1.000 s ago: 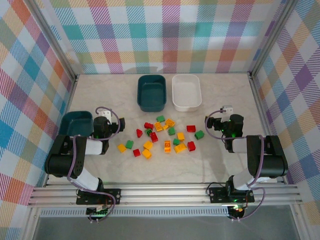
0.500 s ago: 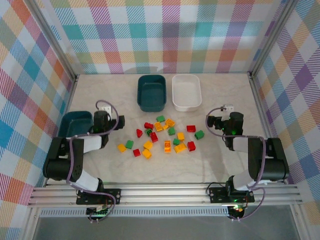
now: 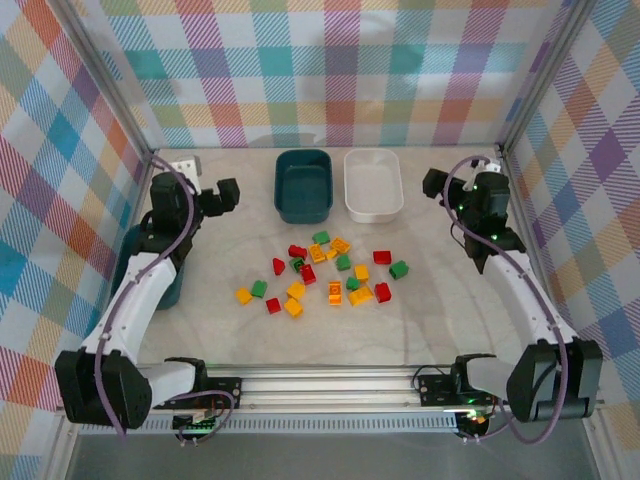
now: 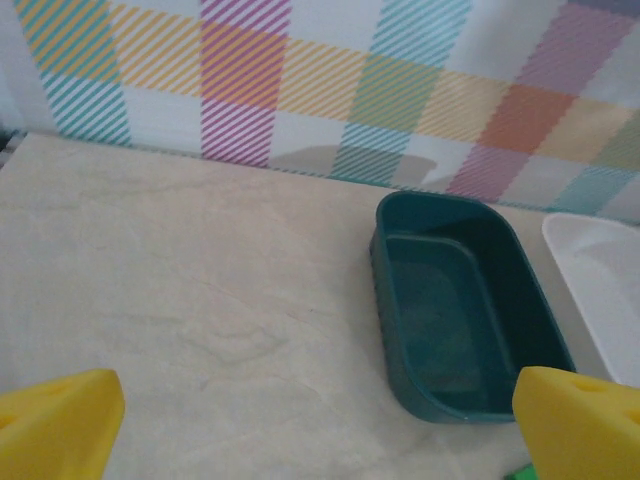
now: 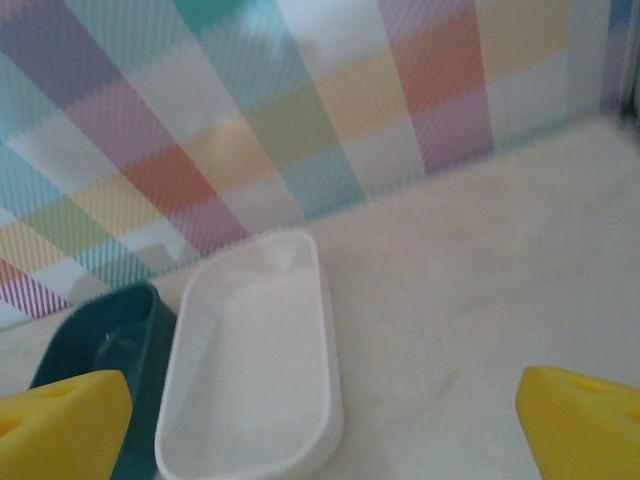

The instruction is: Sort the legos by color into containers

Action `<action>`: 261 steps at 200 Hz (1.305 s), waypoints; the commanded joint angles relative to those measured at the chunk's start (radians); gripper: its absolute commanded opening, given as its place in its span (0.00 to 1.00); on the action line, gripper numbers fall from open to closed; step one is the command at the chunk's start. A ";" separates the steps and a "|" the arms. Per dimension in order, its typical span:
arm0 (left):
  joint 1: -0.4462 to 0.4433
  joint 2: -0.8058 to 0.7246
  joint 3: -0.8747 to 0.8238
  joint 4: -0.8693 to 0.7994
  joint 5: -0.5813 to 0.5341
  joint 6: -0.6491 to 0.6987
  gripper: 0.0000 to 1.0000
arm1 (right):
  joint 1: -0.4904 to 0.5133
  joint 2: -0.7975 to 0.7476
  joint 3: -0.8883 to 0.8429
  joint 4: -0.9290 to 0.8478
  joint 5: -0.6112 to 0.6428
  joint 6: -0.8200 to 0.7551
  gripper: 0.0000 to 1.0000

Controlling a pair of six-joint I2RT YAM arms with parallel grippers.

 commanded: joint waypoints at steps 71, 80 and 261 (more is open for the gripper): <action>0.199 0.301 0.107 -0.531 -0.279 -0.374 0.83 | 0.016 0.153 0.007 -0.185 -0.244 0.133 0.84; 0.213 0.356 0.124 -0.536 -0.246 -0.347 0.76 | 0.017 0.164 0.010 -0.192 -0.253 0.128 0.83; 0.111 0.966 0.783 -0.622 -0.097 -0.115 0.00 | 0.025 0.212 0.005 -0.207 -0.249 0.130 0.77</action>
